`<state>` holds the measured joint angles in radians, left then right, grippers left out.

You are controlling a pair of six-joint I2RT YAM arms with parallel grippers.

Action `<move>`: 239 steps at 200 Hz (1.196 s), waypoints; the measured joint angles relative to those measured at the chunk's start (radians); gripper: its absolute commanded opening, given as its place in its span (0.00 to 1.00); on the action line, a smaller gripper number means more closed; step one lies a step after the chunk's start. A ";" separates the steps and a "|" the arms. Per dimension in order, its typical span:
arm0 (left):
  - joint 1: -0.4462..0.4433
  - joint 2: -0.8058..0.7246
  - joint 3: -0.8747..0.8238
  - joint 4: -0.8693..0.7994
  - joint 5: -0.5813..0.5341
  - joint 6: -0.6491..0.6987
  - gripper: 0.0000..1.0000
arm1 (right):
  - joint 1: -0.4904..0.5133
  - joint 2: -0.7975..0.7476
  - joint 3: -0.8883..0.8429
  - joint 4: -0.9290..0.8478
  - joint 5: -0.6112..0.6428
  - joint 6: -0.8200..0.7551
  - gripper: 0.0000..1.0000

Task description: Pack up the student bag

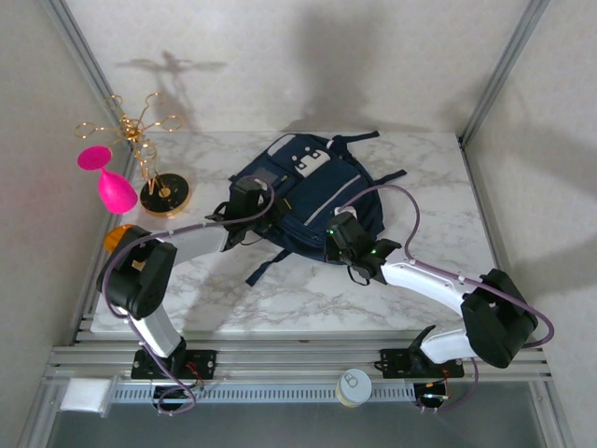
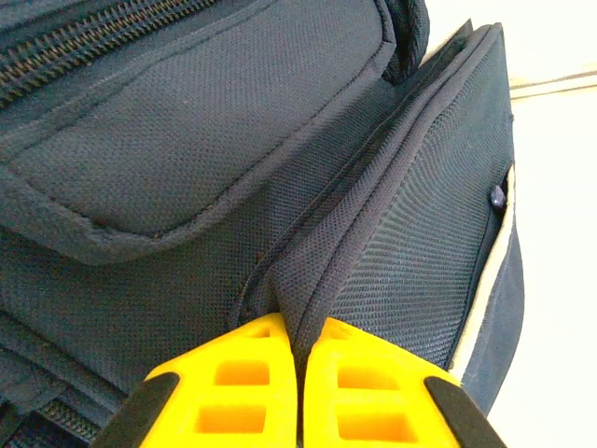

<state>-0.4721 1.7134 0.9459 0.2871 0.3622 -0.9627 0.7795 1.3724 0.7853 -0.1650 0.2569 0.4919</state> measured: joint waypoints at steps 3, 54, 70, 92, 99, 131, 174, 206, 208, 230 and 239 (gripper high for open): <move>0.000 -0.004 -0.005 0.008 0.002 -0.008 0.20 | 0.000 0.000 0.000 0.000 0.000 -0.008 0.00; -0.091 -0.177 -0.173 0.168 -0.063 -0.174 0.50 | -0.010 -0.003 -0.001 -0.007 0.000 -0.073 0.00; -0.159 -0.179 -0.211 0.253 -0.080 -0.264 0.52 | -0.016 -0.018 -0.005 -0.002 -0.010 -0.087 0.00; -0.240 -0.132 -0.217 0.323 -0.114 -0.372 0.53 | -0.026 -0.028 -0.008 0.008 -0.026 -0.097 0.00; -0.258 -0.109 -0.215 0.342 -0.126 -0.402 0.52 | -0.027 -0.028 -0.008 0.011 -0.030 -0.100 0.00; -0.286 -0.005 -0.174 0.367 -0.190 -0.493 0.43 | -0.031 -0.028 -0.020 0.030 -0.047 -0.113 0.00; -0.292 0.069 -0.122 0.339 -0.264 -0.558 0.23 | -0.034 -0.018 -0.027 0.053 -0.048 -0.120 0.00; -0.292 0.076 -0.086 0.267 -0.314 -0.525 0.00 | -0.039 -0.009 -0.027 0.056 -0.031 -0.130 0.00; -0.292 0.074 -0.085 0.260 -0.320 -0.528 0.00 | -0.040 -0.009 -0.027 0.056 -0.028 -0.130 0.00; -0.287 0.029 -0.085 0.182 -0.352 -0.464 0.00 | -0.041 -0.009 -0.027 0.056 -0.002 -0.129 0.00; -0.282 -0.008 -0.097 0.149 -0.360 -0.434 0.00 | -0.045 -0.010 -0.027 0.055 0.017 -0.127 0.00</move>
<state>-0.7536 1.7050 0.8490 0.4358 0.0017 -1.3968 0.7345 1.3628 0.7586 -0.1101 0.2737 0.3649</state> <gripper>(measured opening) 0.041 0.061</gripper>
